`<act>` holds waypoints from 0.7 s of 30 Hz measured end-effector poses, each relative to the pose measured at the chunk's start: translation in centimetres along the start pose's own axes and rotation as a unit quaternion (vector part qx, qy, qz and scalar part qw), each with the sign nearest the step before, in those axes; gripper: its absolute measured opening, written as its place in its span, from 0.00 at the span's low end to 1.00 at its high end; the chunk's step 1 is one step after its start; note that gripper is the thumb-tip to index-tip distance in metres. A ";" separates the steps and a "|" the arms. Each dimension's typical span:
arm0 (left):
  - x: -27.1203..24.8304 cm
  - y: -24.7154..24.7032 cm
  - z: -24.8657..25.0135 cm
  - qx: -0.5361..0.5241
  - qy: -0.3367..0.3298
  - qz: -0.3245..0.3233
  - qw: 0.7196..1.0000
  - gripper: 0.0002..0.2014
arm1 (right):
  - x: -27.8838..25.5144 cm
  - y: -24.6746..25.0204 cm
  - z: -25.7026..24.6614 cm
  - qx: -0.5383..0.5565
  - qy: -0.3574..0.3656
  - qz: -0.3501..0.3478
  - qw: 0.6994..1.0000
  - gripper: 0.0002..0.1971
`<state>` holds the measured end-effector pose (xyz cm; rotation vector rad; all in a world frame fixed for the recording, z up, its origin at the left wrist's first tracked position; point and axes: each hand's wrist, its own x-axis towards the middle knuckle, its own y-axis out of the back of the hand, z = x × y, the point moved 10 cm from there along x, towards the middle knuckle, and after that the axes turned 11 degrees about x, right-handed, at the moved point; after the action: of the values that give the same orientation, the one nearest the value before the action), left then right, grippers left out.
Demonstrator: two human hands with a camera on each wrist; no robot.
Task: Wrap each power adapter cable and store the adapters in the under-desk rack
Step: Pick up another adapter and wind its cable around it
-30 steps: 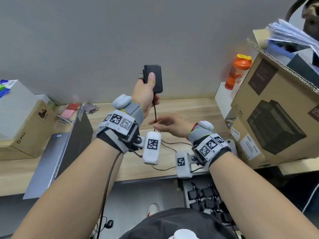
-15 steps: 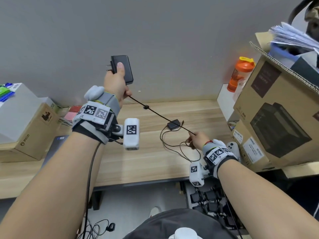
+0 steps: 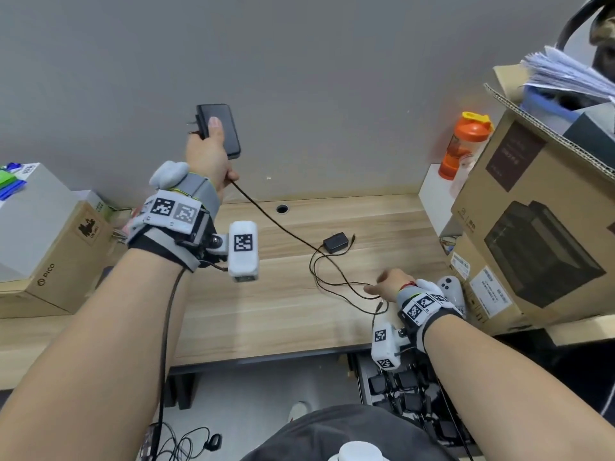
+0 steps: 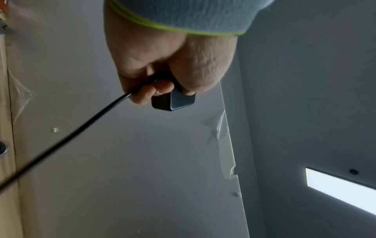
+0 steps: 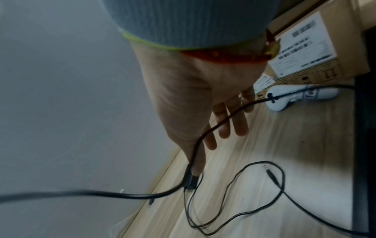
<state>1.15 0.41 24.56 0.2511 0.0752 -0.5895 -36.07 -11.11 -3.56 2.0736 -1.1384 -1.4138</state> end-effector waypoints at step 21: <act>-5.7 -9.4 -5.3 0.118 0.038 -0.255 0.959 0.18 | -10.1 4.8 -22.4 0.269 0.415 -0.055 0.867 0.18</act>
<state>-8.80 -2.77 18.27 0.4939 0.1473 -1.1049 -19.56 -8.80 15.07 2.7168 -1.0801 -0.0912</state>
